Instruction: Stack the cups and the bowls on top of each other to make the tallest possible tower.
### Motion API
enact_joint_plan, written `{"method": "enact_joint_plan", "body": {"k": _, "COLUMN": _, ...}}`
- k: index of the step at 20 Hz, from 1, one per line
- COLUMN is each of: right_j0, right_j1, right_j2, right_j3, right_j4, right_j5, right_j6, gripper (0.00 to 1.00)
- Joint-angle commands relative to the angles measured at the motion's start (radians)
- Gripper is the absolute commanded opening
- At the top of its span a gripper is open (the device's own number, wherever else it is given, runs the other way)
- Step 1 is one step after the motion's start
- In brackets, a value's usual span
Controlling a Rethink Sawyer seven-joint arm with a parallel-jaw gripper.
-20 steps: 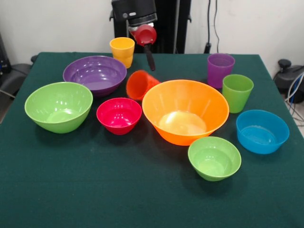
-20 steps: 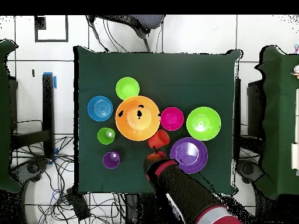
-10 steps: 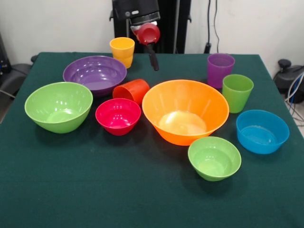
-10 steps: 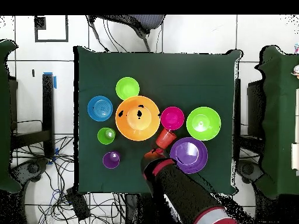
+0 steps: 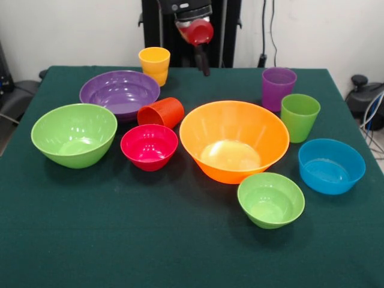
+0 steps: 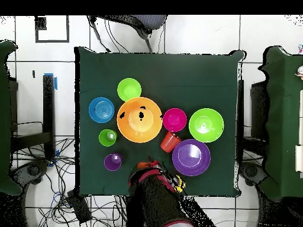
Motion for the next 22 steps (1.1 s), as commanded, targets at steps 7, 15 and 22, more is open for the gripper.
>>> {"method": "enact_joint_plan", "body": {"k": 7, "right_j0": 0.073, "right_j1": -0.065, "right_j2": -0.181, "right_j3": 0.022, "right_j4": 0.128, "right_j5": -0.267, "right_j6": 0.274, "gripper": 1.0}}
{"method": "enact_joint_plan", "body": {"k": 15, "right_j0": -0.01, "right_j1": 0.071, "right_j2": -0.336, "right_j3": 0.01, "right_j4": 0.455, "right_j5": -0.162, "right_j6": 0.383, "gripper": 1.0}}
{"method": "enact_joint_plan", "body": {"k": 22, "right_j0": -0.133, "right_j1": 0.313, "right_j2": -0.422, "right_j3": -0.077, "right_j4": 0.796, "right_j5": -0.275, "right_j6": 0.155, "gripper": 1.0}}
